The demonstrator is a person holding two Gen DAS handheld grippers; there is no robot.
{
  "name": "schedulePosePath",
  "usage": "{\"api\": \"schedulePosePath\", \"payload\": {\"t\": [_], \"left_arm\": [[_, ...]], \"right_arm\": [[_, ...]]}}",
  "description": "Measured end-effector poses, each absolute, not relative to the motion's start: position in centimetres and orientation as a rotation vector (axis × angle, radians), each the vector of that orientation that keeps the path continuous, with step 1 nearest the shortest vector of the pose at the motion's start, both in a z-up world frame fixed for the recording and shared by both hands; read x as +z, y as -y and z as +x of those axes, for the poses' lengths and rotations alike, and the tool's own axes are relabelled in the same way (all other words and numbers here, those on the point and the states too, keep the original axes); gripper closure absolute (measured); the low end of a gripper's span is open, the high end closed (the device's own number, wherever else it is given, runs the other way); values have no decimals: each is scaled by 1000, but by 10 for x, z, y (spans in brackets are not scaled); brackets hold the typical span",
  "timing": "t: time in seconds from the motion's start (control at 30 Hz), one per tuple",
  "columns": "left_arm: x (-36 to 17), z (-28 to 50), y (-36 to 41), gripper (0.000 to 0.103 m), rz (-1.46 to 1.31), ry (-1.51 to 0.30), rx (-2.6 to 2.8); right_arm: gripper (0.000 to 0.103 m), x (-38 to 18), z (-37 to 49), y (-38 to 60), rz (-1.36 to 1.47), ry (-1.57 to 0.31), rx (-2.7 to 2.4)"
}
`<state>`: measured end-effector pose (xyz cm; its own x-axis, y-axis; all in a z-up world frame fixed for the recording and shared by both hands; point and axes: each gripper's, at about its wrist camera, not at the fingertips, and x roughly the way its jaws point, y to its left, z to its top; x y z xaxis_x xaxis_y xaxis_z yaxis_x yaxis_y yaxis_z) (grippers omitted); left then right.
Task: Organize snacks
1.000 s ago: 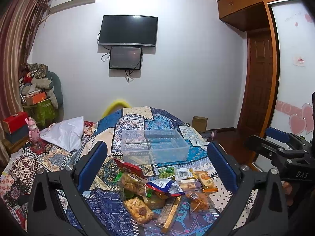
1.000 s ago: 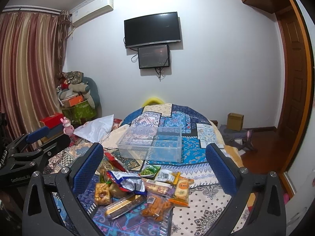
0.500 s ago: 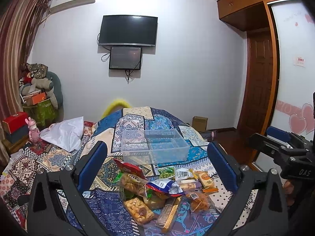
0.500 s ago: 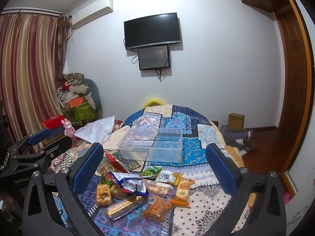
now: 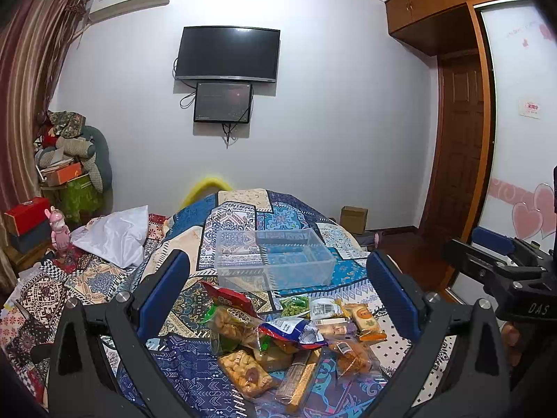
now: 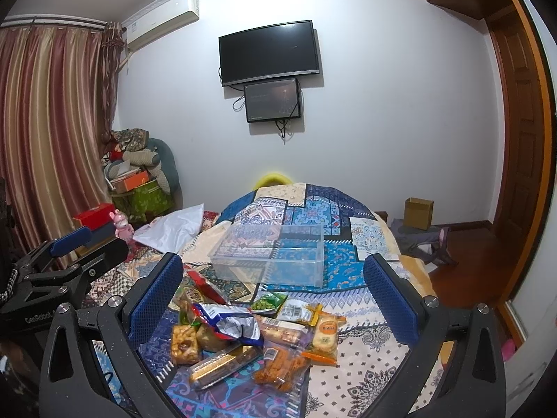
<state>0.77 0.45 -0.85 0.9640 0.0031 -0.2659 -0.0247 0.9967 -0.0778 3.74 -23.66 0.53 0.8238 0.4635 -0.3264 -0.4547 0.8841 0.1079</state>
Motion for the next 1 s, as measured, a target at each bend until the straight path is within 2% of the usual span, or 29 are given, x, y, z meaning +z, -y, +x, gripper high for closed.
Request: {"api": "schedulePosePath", "payload": {"t": [0.6, 1.0], "left_arm": [[-11, 12, -4, 0, -72, -272, 24], [-57, 52, -17, 0, -112, -451, -10]], "right_arm": [[0, 2, 42, 239, 35, -352, 482], [0, -26, 71, 244, 41, -465, 478]]}}
